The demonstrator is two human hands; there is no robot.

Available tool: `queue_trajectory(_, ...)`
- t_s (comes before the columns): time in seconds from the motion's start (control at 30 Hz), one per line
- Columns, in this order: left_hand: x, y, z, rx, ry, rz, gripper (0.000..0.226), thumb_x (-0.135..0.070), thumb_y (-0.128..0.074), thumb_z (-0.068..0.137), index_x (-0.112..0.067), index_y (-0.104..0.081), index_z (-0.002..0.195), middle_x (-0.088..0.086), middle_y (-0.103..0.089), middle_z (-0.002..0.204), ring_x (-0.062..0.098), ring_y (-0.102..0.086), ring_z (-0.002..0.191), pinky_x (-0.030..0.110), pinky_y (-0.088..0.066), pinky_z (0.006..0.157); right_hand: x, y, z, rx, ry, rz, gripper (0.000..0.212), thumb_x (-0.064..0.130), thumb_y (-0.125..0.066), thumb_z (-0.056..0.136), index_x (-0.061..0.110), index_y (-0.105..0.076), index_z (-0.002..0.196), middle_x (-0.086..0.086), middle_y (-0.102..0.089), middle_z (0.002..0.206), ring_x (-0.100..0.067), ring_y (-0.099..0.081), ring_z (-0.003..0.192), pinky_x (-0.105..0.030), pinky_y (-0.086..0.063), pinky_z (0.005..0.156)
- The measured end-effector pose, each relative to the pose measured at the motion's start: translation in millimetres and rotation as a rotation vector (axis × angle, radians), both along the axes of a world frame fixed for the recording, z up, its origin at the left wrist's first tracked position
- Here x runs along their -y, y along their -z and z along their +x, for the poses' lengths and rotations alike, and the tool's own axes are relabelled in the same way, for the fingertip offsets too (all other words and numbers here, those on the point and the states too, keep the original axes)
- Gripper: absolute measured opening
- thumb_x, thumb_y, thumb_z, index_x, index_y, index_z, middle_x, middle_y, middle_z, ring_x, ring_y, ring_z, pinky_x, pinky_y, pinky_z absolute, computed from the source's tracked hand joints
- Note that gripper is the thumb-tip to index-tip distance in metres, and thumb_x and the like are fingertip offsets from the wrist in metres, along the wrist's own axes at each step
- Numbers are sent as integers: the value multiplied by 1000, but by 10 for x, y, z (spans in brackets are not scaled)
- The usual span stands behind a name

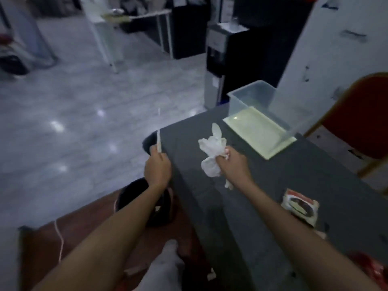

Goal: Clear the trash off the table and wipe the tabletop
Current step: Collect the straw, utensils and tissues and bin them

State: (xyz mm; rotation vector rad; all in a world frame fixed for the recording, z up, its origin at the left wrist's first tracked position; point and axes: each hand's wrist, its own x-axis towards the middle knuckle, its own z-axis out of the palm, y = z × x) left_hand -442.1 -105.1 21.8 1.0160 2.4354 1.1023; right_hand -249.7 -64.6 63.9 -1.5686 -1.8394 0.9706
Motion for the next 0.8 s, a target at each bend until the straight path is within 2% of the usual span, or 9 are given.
queue_trajectory(0.1, 230, 291, -641, 76, -168, -74, 25, -19, -33, 93, -12, -43, 115, 28, -61, 96, 42, -57, 85, 41, -44, 71, 2, 206, -783, 8, -157, -86, 20, 17, -52, 88, 9, -64, 102, -16, -69, 97, -27, -61, 85, -23, -33, 63)
queue_trajectory(0.17, 303, 564, -1054, 158, -237, -175, 25, -19, -33, 93, -9, -43, 114, 29, -61, 102, 44, -58, 92, 45, -46, 79, -16, 426, -1306, 70, -274, -179, 18, 16, -54, 87, 6, -63, 98, -18, -69, 101, -31, -62, 92, -28, -37, 67)
queue_trajectory(0.27, 335, 995, -1499, 297, -273, -357, 33, -14, -37, 92, -2, -45, 122, 31, -58, 117, 46, -56, 107, 44, -44, 88, -71, 859, -1903, 157, -374, -338, 15, 20, -52, 84, 8, -60, 86, -15, -68, 95, -30, -63, 87, -32, -46, 72)
queue_trajectory(0.33, 317, 1290, -1714, 400, -258, -477, 36, -12, -39, 91, -1, -44, 125, 31, -56, 122, 45, -54, 110, 42, -43, 90, -155, 1225, -2230, 231, -390, -441, 20, 26, -50, 83, 11, -62, 91, -12, -69, 96, -29, -65, 90, -33, -51, 74)
queue_trajectory(0.43, 232, 1680, -1992, 472, -197, -618, 34, -15, -41, 92, 3, -46, 121, 30, -55, 125, 43, -53, 114, 40, -42, 92, -332, 1766, -2643, 382, -433, -533, 33, 36, -47, 85, 18, -62, 108, -9, -69, 104, -27, -66, 92, -31, -52, 75)
queue_trajectory(0.53, 168, 2044, -2206, 532, -149, -716, 35, -15, -41, 93, 5, -48, 121, 28, -53, 128, 41, -51, 118, 37, -41, 93, -497, 2272, -2955, 497, -465, -590, 34, 33, -44, 90, 14, -57, 115, -14, -67, 108, -31, -65, 94, -30, -48, 68)
queue_trajectory(0.67, 133, 2589, -2382, 613, -145, -749, 35, -14, -43, 89, 6, -55, 115, 26, -60, 121, 39, -56, 113, 34, -44, 89, -637, 2953, -3224, 553, -454, -614, 37, 27, -42, 92, 11, -54, 122, -17, -65, 114, -33, -64, 101, -27, -44, 70)
queue_trajectory(0.8, 61, 3283, -2494, 715, -190, -714, 29, -9, -43, 86, 6, -59, 104, 23, -69, 101, 35, -66, 95, 32, -49, 78, -706, 3736, -3444, 536, -480, -618, 32, 20, -42, 92, 11, -57, 119, -15, -65, 115, -32, -62, 103, -27, -43, 71)
